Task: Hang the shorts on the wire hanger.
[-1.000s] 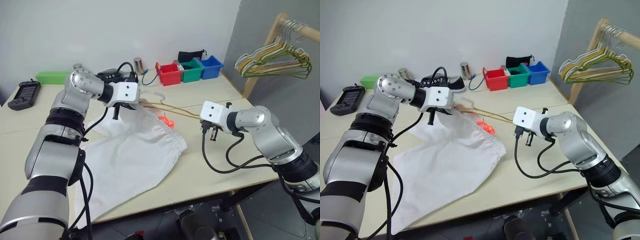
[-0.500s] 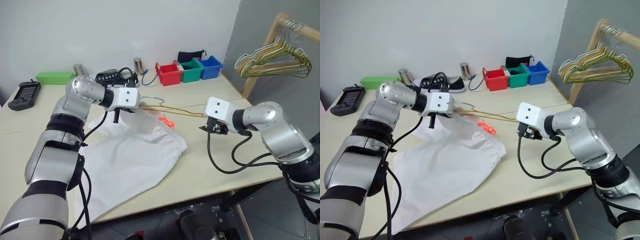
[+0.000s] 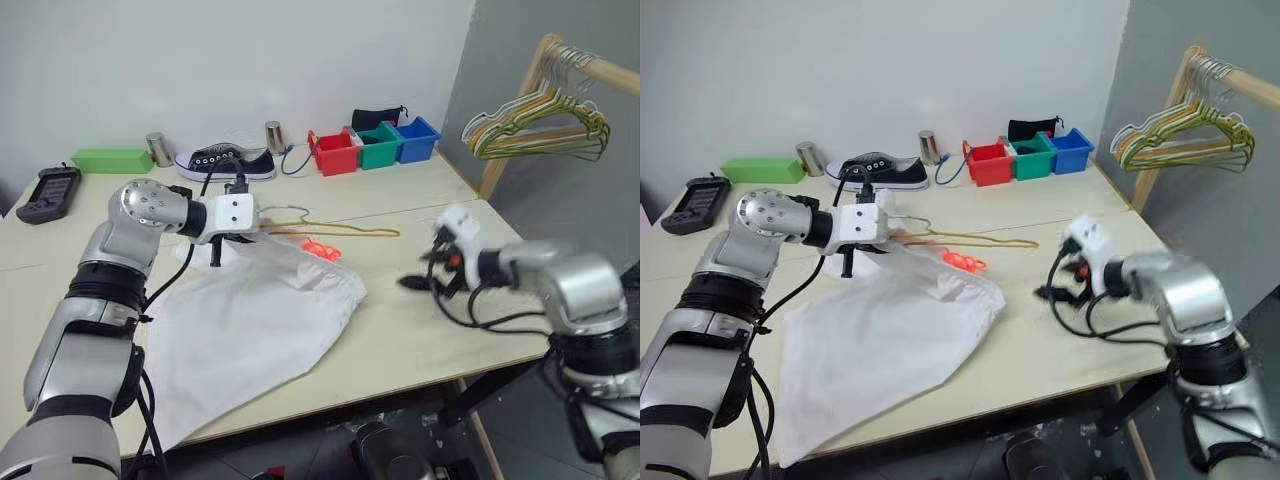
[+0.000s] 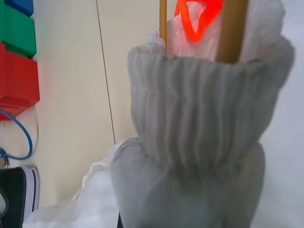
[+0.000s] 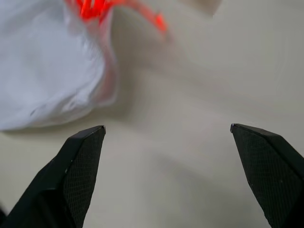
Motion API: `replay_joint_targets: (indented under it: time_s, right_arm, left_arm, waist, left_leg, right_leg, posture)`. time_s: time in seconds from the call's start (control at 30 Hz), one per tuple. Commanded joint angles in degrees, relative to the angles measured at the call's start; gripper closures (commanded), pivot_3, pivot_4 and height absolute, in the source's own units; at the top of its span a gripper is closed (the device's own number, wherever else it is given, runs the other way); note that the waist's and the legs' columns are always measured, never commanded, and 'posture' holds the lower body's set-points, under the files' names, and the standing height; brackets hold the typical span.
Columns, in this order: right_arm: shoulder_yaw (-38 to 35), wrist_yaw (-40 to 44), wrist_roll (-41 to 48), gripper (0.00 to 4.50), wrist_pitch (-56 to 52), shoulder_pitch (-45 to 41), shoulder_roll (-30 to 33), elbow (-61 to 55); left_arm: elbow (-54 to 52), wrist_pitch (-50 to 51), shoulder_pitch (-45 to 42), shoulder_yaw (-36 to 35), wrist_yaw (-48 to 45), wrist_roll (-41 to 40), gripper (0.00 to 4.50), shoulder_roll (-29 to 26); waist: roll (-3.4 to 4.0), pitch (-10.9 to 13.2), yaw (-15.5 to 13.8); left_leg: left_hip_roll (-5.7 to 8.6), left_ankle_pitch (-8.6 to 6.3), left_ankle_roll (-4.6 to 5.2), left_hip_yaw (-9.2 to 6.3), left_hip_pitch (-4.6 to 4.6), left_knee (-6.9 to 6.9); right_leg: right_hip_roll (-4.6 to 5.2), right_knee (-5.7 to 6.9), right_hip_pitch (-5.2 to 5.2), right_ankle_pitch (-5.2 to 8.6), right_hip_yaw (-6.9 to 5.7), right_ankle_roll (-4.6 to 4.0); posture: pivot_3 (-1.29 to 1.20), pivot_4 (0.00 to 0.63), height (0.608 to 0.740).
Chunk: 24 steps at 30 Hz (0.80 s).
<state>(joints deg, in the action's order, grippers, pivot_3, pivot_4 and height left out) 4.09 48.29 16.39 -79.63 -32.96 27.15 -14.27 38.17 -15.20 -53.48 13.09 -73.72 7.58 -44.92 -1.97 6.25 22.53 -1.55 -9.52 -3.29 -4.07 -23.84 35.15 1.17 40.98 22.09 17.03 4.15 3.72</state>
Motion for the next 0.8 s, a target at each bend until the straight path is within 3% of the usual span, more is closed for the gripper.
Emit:
replay_joint_targets:
  time_s: [0.03, 0.2, 0.43, 0.8]
  right_arm:
    - [-8.4, -7.6, 2.0, 0.03, -7.2, -1.5, -11.5, 1.0]
    - [-15.9, -13.9, 2.5, 0.03, -10.3, -4.7, -22.0, 5.5]
    - [-15.7, -17.9, 3.6, 0.03, -8.7, -4.7, -23.8, 8.2]
    - [-13.4, -18.5, 6.7, 2.72, -6.3, -4.0, -22.7, 9.1]
  left_arm:
    - [-3.9, 1.8, 0.1, -2.3, -0.1, -1.9, 4.5, -1.5]
    - [-5.3, 3.0, 0.3, -2.2, -0.1, -2.2, 4.5, -1.7]
    - [-6.4, 3.7, 0.4, -2.2, -0.3, -2.5, 4.5, -1.9]
    - [-7.0, 4.1, 0.4, -2.5, -0.1, -2.6, 4.5, -2.8]
  waist:
    - [-0.05, 0.0, 0.0]
    - [-0.05, -0.1, -0.6]
    - [-0.04, -0.1, -1.9]
    - [-0.05, -0.1, -2.0]
  left_leg:
    - [0.0, 0.03, 0.01, 0.0, 0.01, 0.0]
    - [-0.01, 0.07, 0.03, -0.13, 0.02, -0.01]
    - [-0.02, 0.08, 0.05, -0.09, -0.06, -0.04]
    - [-0.02, 0.08, 0.05, -0.09, -0.11, -0.06]
  right_leg:
    - [0.01, 0.0, 0.0, -0.03, 0.01, -0.02]
    - [-0.04, 0.0, -0.01, -0.2, -0.08, -0.1]
    - [-0.05, -0.1, 0.04, -0.18, -0.06, -0.12]
    - [-0.06, -0.1, 0.09, -0.18, -0.06, -0.13]
  posture:
    - [-0.27, 0.017, 0.74]
    - [-0.25, 0.021, 0.74]
    - [-0.24, 0.023, 0.74]
    - [-0.22, 0.017, 0.74]
